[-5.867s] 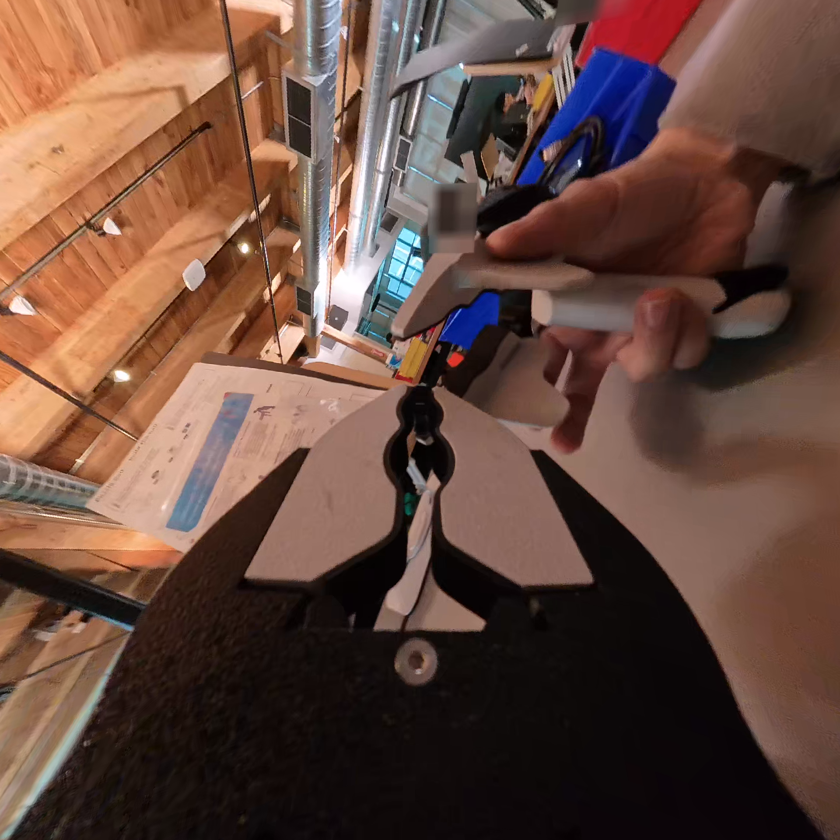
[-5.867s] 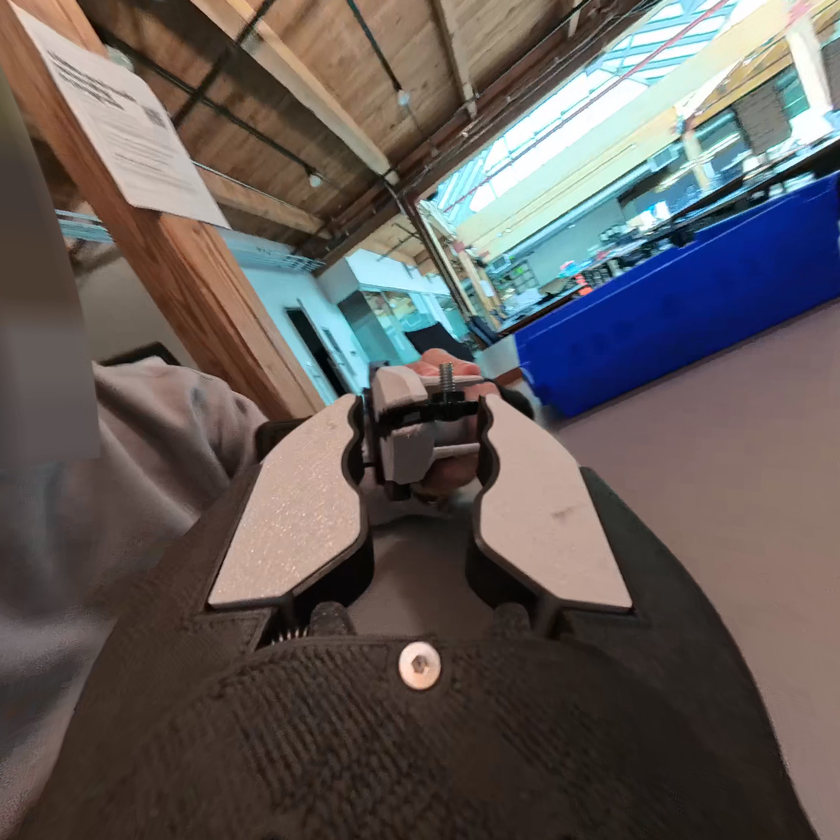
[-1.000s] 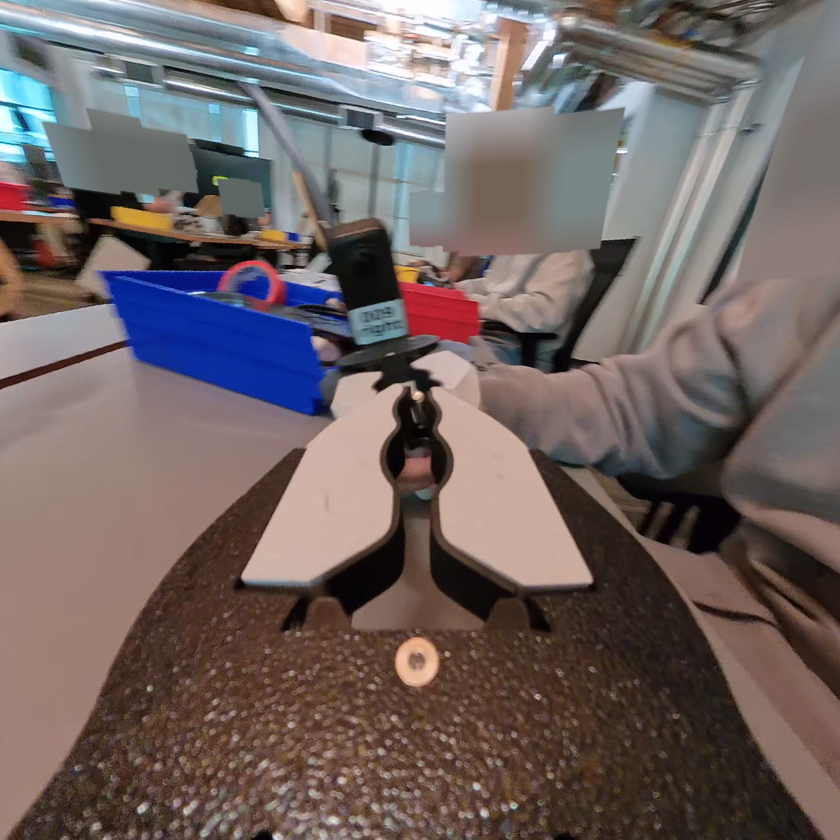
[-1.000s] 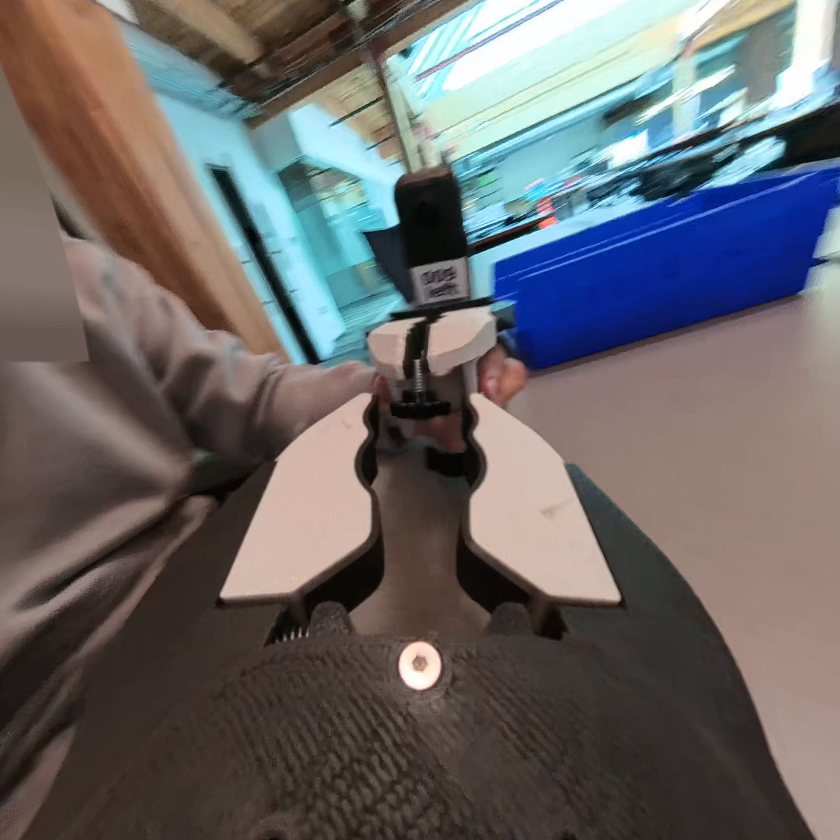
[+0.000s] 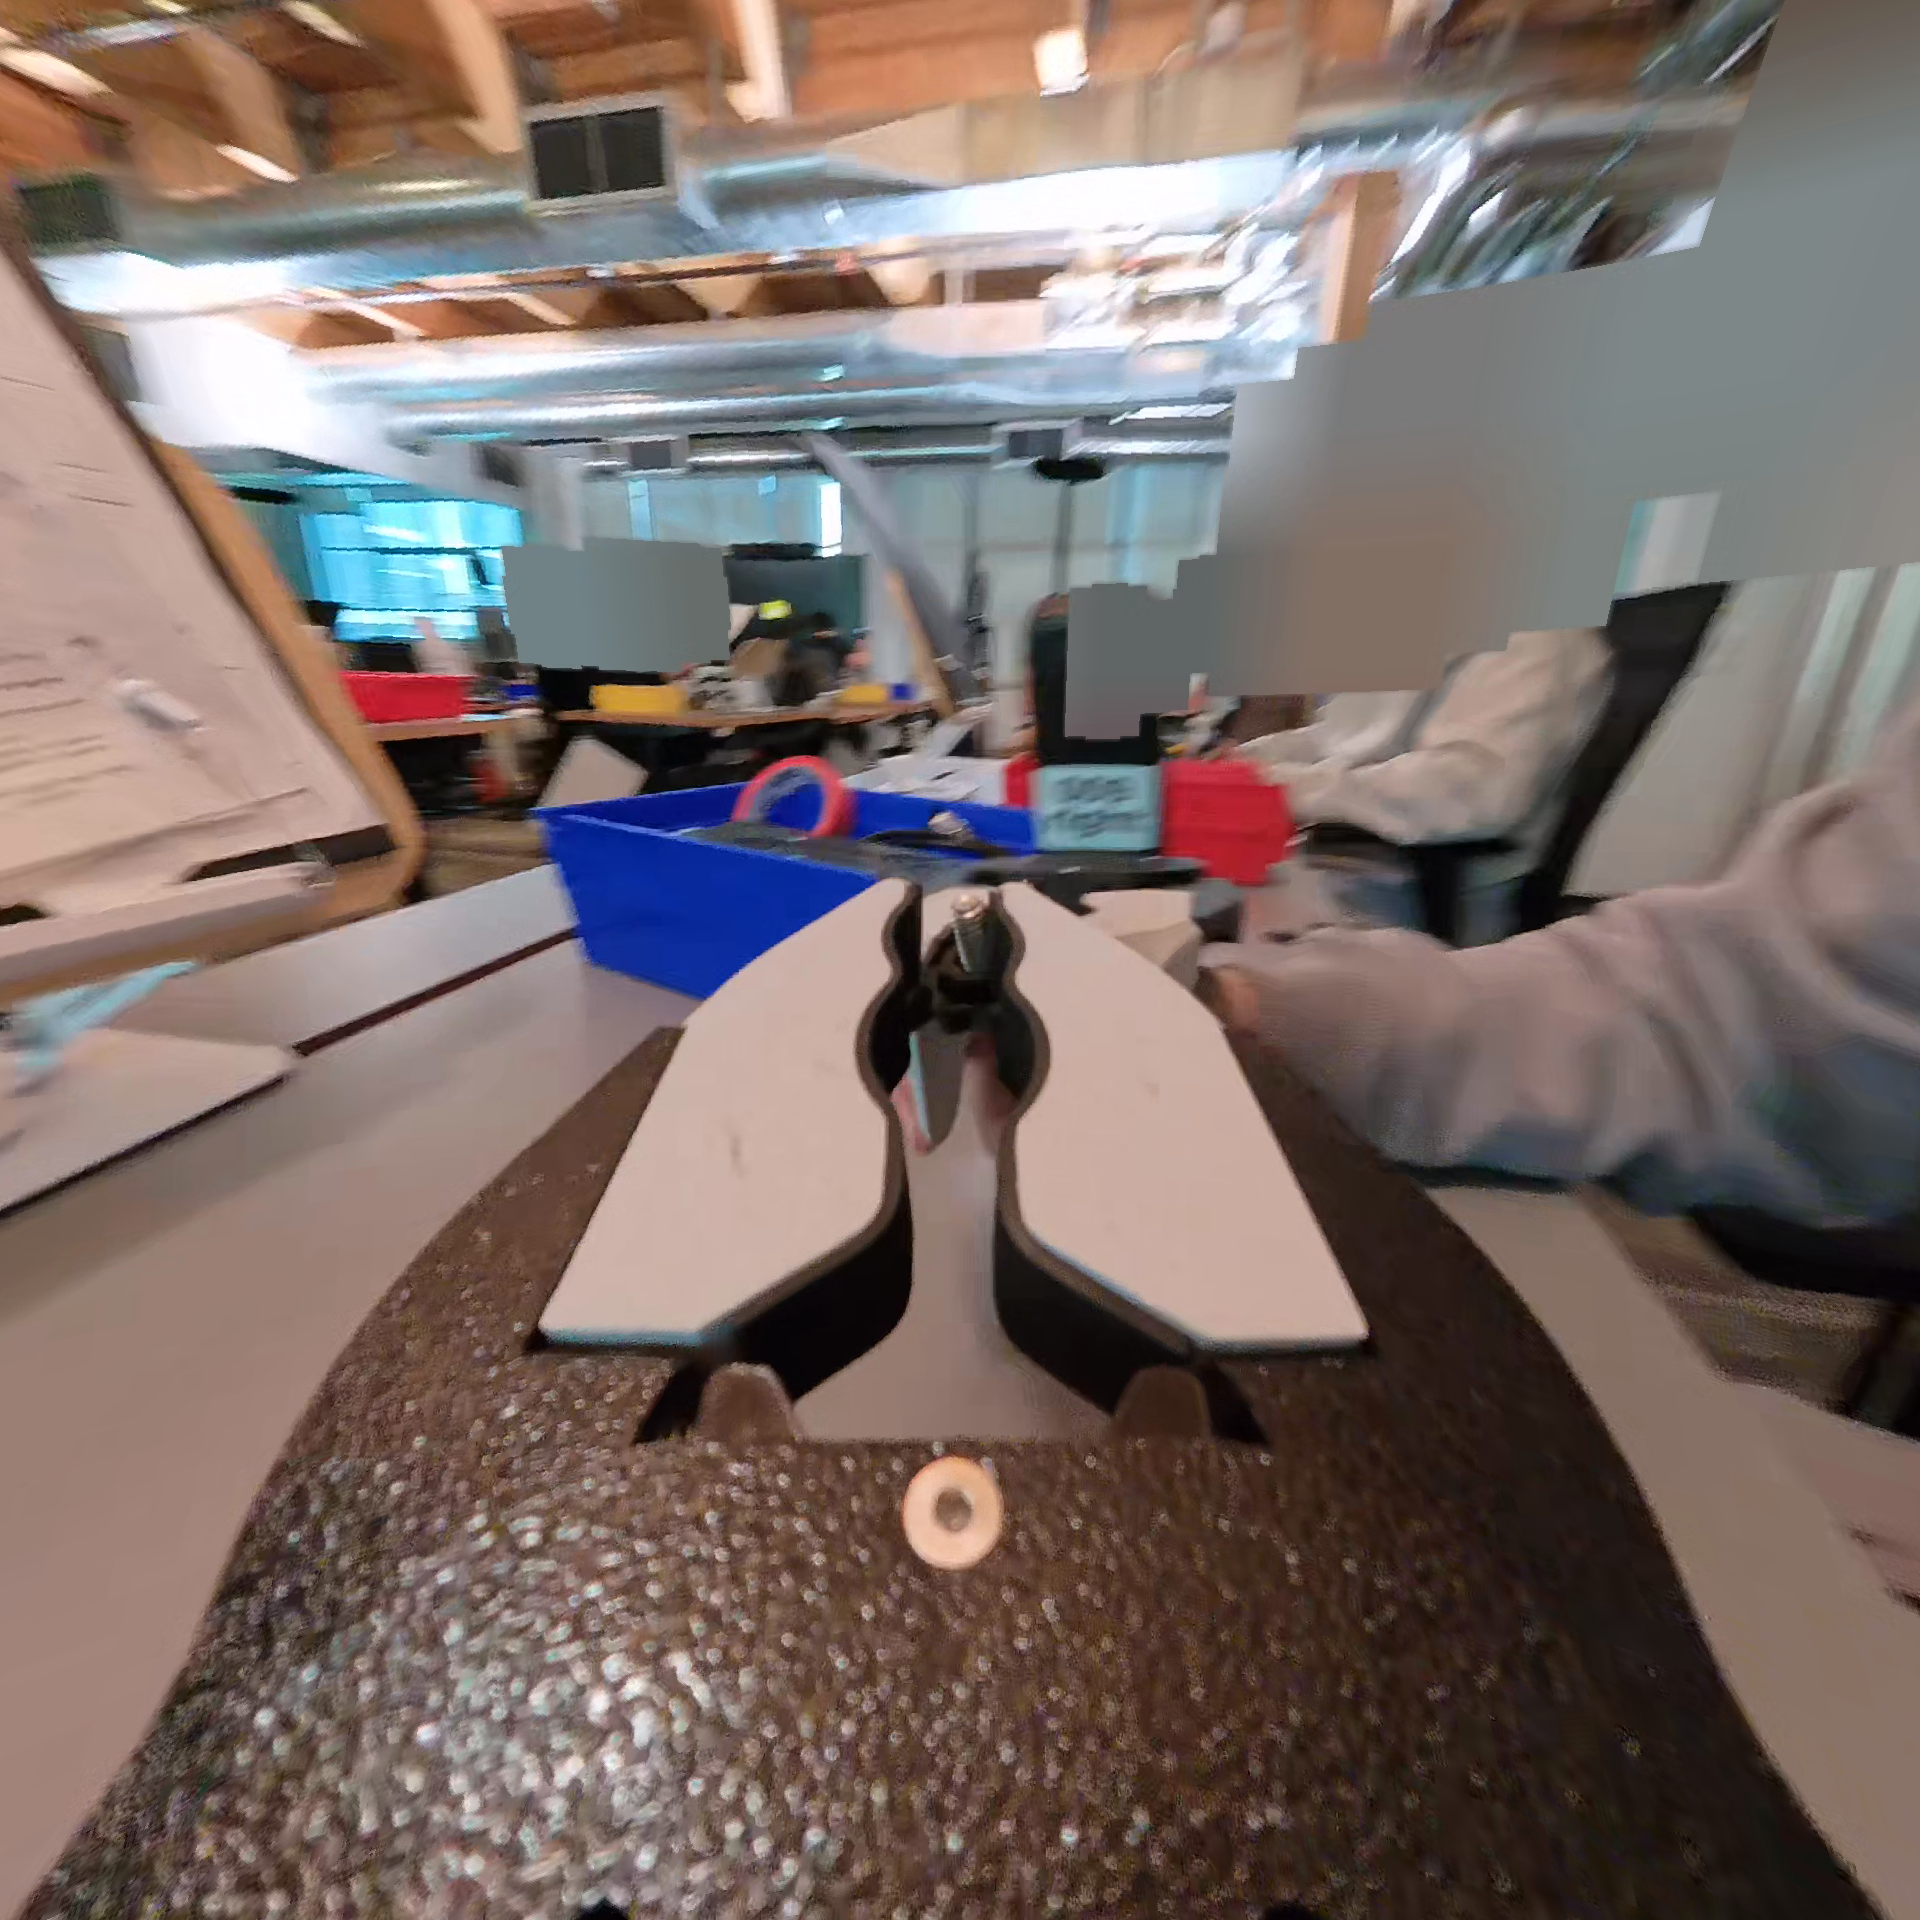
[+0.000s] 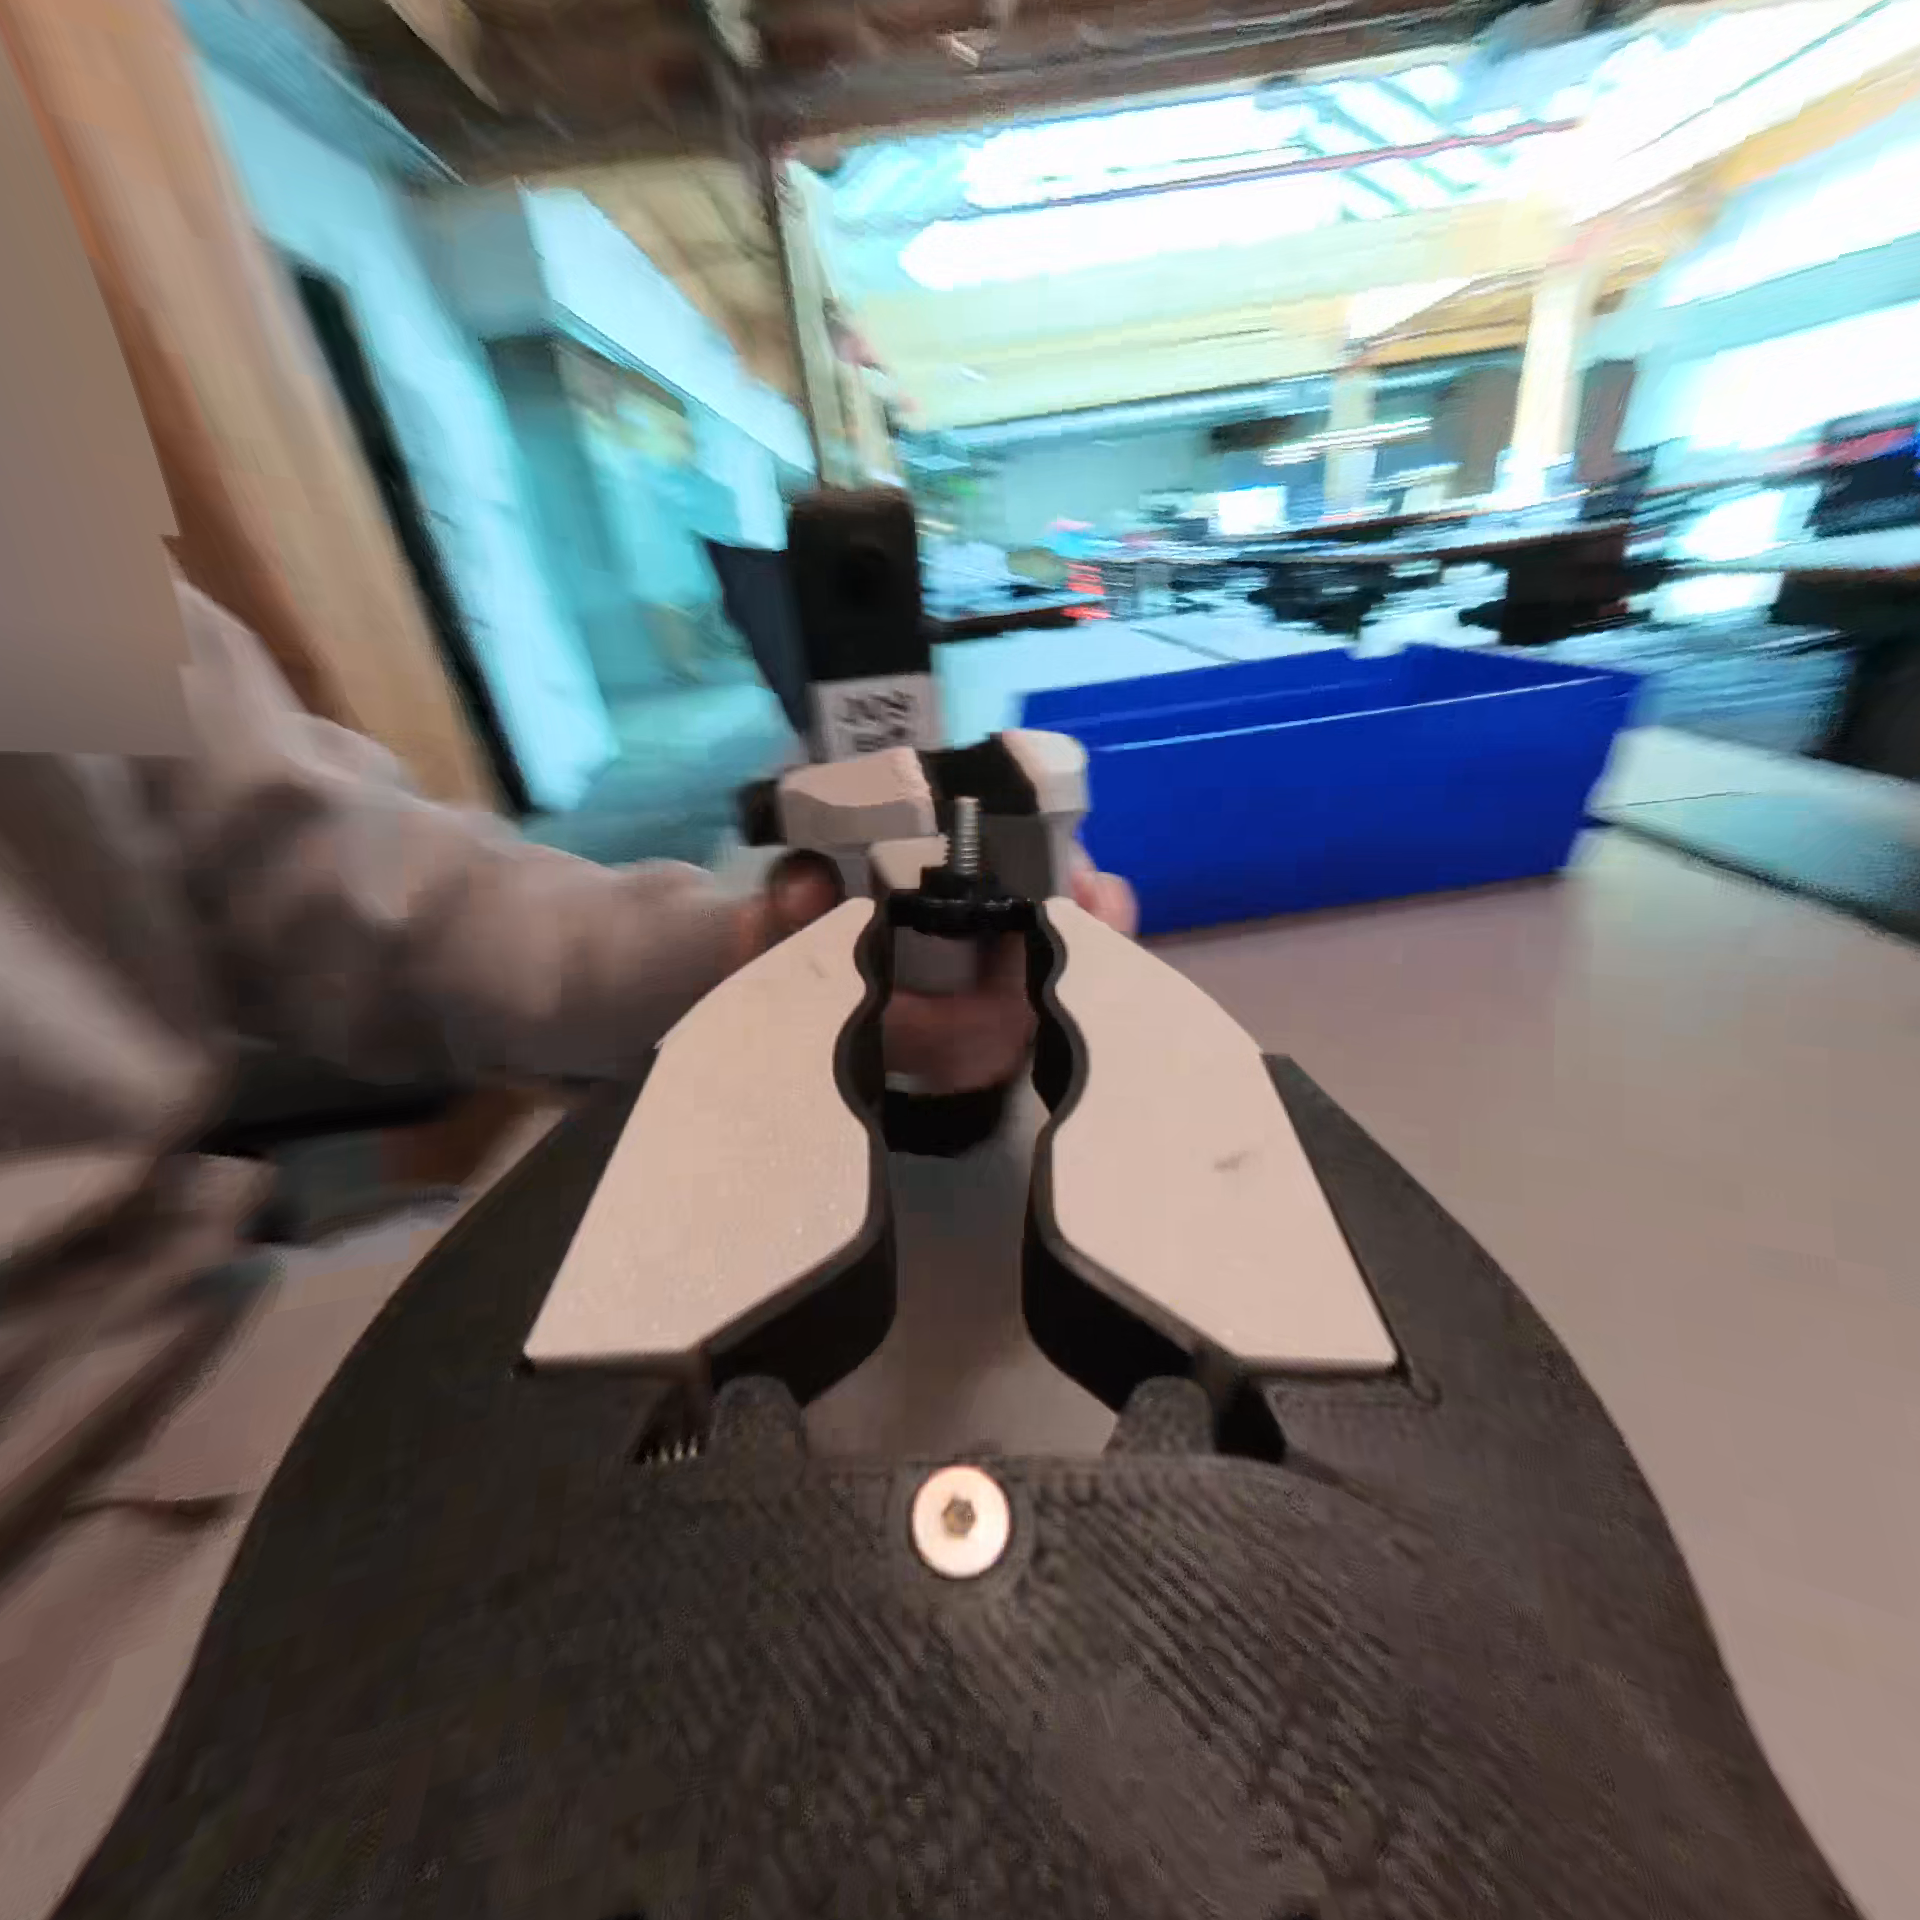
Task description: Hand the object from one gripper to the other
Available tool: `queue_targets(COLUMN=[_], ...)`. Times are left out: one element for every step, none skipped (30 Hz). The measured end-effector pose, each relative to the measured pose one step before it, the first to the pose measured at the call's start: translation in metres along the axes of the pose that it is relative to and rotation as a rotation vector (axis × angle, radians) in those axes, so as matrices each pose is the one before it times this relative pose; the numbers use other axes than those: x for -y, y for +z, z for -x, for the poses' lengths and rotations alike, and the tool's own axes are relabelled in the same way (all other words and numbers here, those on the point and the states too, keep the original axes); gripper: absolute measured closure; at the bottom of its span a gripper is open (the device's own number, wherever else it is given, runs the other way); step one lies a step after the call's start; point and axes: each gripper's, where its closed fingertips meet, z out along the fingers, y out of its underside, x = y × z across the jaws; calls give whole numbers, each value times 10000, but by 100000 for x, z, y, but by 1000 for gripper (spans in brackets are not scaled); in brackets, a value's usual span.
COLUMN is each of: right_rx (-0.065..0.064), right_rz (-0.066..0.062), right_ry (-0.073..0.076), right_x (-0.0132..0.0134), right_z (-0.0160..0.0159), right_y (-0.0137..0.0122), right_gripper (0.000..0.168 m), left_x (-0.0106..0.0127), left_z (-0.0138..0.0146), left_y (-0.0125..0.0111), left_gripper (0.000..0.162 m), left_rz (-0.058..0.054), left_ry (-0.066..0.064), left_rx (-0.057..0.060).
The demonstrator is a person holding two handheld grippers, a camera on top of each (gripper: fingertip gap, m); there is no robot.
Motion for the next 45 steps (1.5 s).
queue_targets(right_rx=[870, 785, 558, 327, 327, 294, 150, 44, -49, -106, -162, -131, -19, -6, -120, -272, -341, -453, -566, -371, -35, 42, 21, -2, 55, 21, -47, -1, 39, 5, -28, -13, 35, 69, 22, 2, -6, -9, -23, -61, -115, -122, -92, -11, -46], right_rz=[-213, -89, -27, -21, 57, 153, 75, -14, 25, 153, 152, 82, 46, 11, -55, -103, -160, -285, -416, -390, -232, -53, 46, 75, 79, 113, 168, 129, 57, 58, 26, 35, 21, 20, 20, 5, 41, 54, 38, 21, 7, 4, 55, 101, 47], right_ry=[899, 724, 451, 272, 291, 270, 159, 61, 46, 33, -37, -44, 13, 21, -19, -34, -24, 16, 103, 238, 328, 370, 343, 307, 208, 126, 76, 35, 31, -18, -45, -36, 5, 31, 30, 43, 61, 30, -23, -50, -73, -92, -134, -151, -182], right_x=[224, 3, -84, -98, -169, -254, -141, -20, -89, -242, -250, -176, -105, -24, 79, 144, 213, 387, 556, 512, 356, 156, -1, -127, -202, -286, -356, -271, -113, -67, -8, -53, -34, -16, -32, -9, -27, 9, 56, 90, 73, 53, -16, -59, 7], right_z=[766, 749, 538, 337, 390, 331, 165, 64, -76, -186, -264, -198, -52, -30, -164, -364, -501, -677, -881, -677, -275, -174, -187, -182, -52, -55, -132, -41, 47, 3, -27, 7, 56, 76, 2, -47, -51, -54, -54, -85, -167, -157, -94, 36, 30], right_y=[-126, -77, -12, 42, 96, 148, 138, 90, 58, 53, 31, 9, -5, 7, -15, -81, -185, -283, -366, -358, -276, -178, -93, -17, 48, 99, 125, 112, 44, 3, -48, -42, -13, 6, 3, -6, -22, -5, -20, -18, -38, -38, 0, 16, -14], right_gripper=[144, 144, 144, 144, 144, 144, 144, 144, 144, 144, 144, 144, 144, 144, 144, 144, 144, 144, 142, 136, 127, 124, 125, 124, 123, 124, 124, 122, 124, 126, 126, 127, 130, 133, 134, 134, 134, 135, 136, 137, 141, 144, 144, 144, 144], left_x=[201, 29, -91, -151, -191, -138, -41, 3, 12, -28, -87, -162, -173, -77, 3, 43, 65, 134, 178, 117, -59, -282, -445, -433, -293, -173, -95, -46, -81, -115, -103, -62, -80, -79, -64, -41, -67, -56, -57, -45, -82, -270, -137, -9, 29], left_z=[-474, -433, -425, -364, -373, -367, -251, -200, -168, -61, -15, 1, 18, 63, 137, 329, 473, 539, 567, 558, 424, 271, 115, -142, -327, -387, -364, -265, -183, -59, 7, 40, 61, -16, -24, 11, -2, 22, 52, 57, 21, 76, 43, -27, -24], left_y=[-58, -7, 10, 19, 30, 17, 4, -13, -14, -4, 21, 38, 62, 48, 22, -26, -86, -181, -216, -220, -133, -60, 37, 131, 200, 220, 213, 157, 100, 45, 10, -6, 4, 21, 5, 3, 12, -10, 2, 20, 35, 52, 14, -13, -14], left_gripper=[148, 146, 144, 144, 144, 144, 144, 145, 147, 148, 148, 154, 156, 156, 156, 156, 156, 157, 157, 157, 157, 157, 157, 157, 157, 157, 157, 157, 157, 157, 157, 157, 157, 157, 157, 157, 157, 157, 157, 157, 157, 156, 156, 155, 156], left_rz=[-113, -42, 4, 20, 50, 22, -14, -19, -11, 17, 46, 87, 98, 67, 53, 87, 84, 18, -42, -6, 112, 277, 388, 375, 275, 192, 126, 95, 109, 129, 99, 66, 61, 52, 35, 21, 42, 56, 54, 58, 100, 214, 102, -9, -35], left_ry=[-484, -419, -307, -208, -124, -99, -100, -87, -79, -43, -3, 3, -15, -26, 3, 74, 209, 425, 671, 885, 1036, 1106, 1065, 906, 679, 482, 359, 303, 314, 317, 261, 169, 111, 115, 125, 114, 103, 141, 208, 237, 228, 207, 145, 38, -26], left_rx=[-523, -468, -425, -347, -328, -311, -205, -172, -149, -62, -12, -4, 6, 35, 83, 224, 368, 464, 542, 577, 485, 396, 309, 147, 44, -5, -5, 12, 23, 57, 56, 48, 60, 25, 27, 39, 13, 33, 82, 102, 90, 125, 87, 5, -7])
